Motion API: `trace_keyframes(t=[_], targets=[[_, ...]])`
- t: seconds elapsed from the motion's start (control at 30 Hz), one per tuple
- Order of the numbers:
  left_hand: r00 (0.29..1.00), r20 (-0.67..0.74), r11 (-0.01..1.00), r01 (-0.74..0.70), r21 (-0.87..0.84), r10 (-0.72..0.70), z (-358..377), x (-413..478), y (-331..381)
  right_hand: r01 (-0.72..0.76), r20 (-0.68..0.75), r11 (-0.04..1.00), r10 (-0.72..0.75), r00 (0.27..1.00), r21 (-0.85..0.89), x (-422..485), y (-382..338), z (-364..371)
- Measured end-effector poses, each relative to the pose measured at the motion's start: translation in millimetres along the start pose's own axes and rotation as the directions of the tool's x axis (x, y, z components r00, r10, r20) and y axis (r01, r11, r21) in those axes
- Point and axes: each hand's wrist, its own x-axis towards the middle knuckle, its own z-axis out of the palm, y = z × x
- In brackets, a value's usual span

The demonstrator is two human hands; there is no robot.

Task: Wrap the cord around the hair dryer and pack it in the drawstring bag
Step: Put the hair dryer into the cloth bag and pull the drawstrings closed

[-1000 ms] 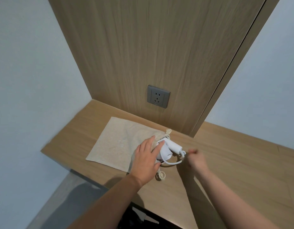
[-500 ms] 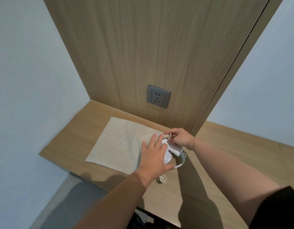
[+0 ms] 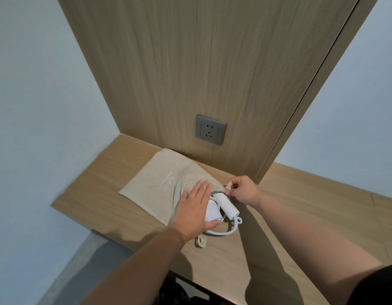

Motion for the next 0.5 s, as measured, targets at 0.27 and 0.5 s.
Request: trace_keyframes(t=[0.27,0.5], targets=[[0.997,-0.065,0.988,0.022,-0.155,-0.033,-5,-5,0,0.045,-0.01,0.997,-0.044,0.999,0.069,-19,4,-5],[0.992,-0.122,0.988,-0.042,-0.147,0.024,-2,-12,-9,0.067,-0.023,0.995,-0.066,0.998,0.069,-32,9,-2]])
